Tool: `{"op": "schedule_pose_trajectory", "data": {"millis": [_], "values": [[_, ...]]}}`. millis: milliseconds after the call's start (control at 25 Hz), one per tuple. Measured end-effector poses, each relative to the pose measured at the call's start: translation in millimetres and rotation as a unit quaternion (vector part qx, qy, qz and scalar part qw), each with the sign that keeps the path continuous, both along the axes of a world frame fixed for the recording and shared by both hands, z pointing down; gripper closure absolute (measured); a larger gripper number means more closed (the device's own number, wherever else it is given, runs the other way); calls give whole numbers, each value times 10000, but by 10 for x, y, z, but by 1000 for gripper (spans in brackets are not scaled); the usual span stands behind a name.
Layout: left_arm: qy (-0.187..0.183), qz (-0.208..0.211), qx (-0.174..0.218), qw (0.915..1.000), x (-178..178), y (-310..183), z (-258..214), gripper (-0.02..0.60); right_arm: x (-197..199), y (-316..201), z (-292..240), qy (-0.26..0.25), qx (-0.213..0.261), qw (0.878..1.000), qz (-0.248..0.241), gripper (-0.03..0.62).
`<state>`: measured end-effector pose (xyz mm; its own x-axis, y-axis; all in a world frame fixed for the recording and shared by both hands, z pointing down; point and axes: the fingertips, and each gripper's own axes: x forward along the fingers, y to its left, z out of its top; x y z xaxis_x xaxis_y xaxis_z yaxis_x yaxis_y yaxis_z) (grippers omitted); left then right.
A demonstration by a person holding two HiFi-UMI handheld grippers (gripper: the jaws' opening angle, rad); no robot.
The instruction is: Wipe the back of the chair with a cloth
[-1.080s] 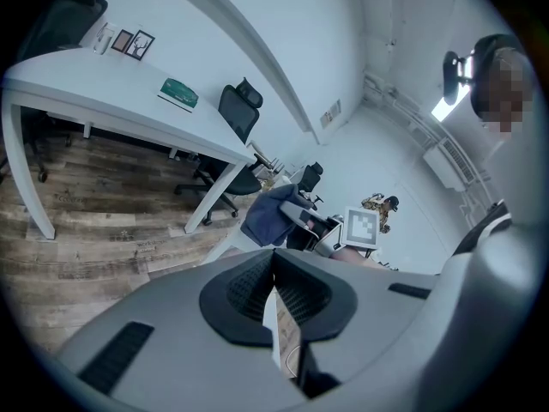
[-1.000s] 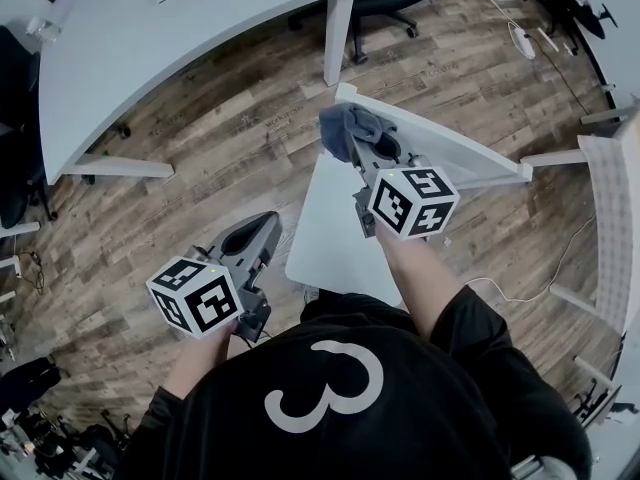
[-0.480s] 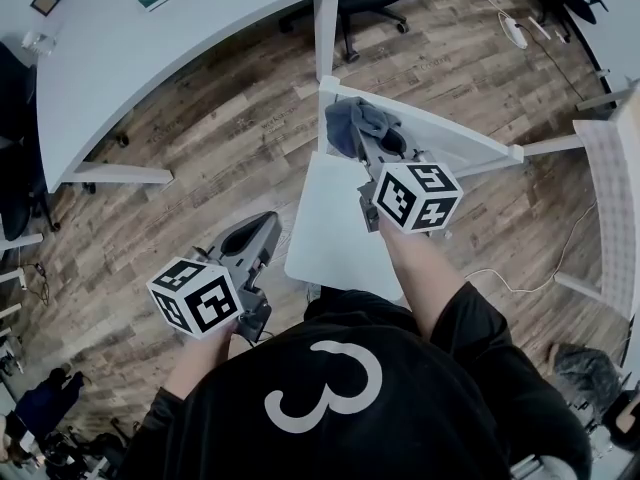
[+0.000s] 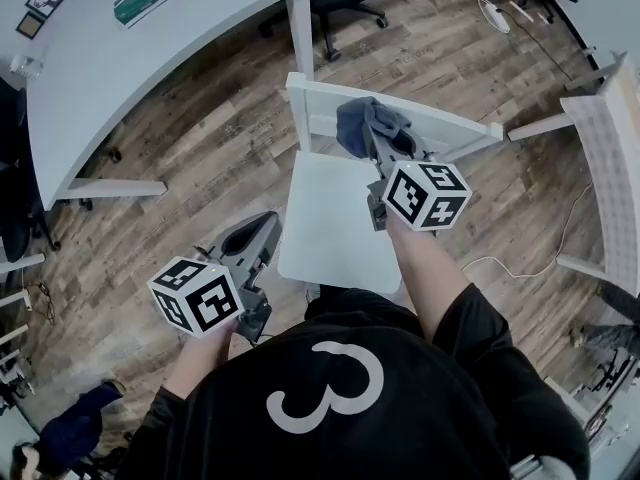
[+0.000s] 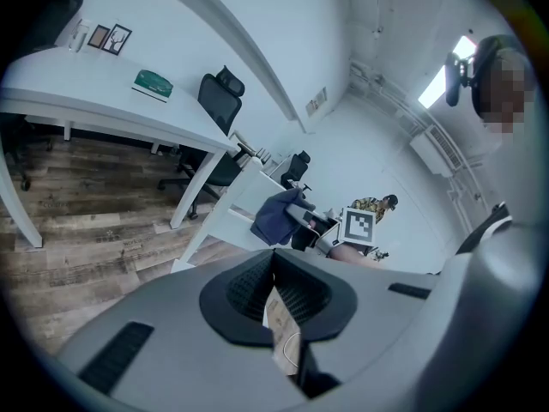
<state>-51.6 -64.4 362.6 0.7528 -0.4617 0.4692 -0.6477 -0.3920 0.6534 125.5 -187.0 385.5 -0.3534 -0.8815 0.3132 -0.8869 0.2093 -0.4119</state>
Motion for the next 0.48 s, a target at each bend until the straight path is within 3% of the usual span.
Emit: {"op": "schedule_pose_trajectory", "data": {"millis": [480], "values": [[-28,532,44,9986,373,81,-21,568,781,303,56,-57,-73,9971,762,546]]}}
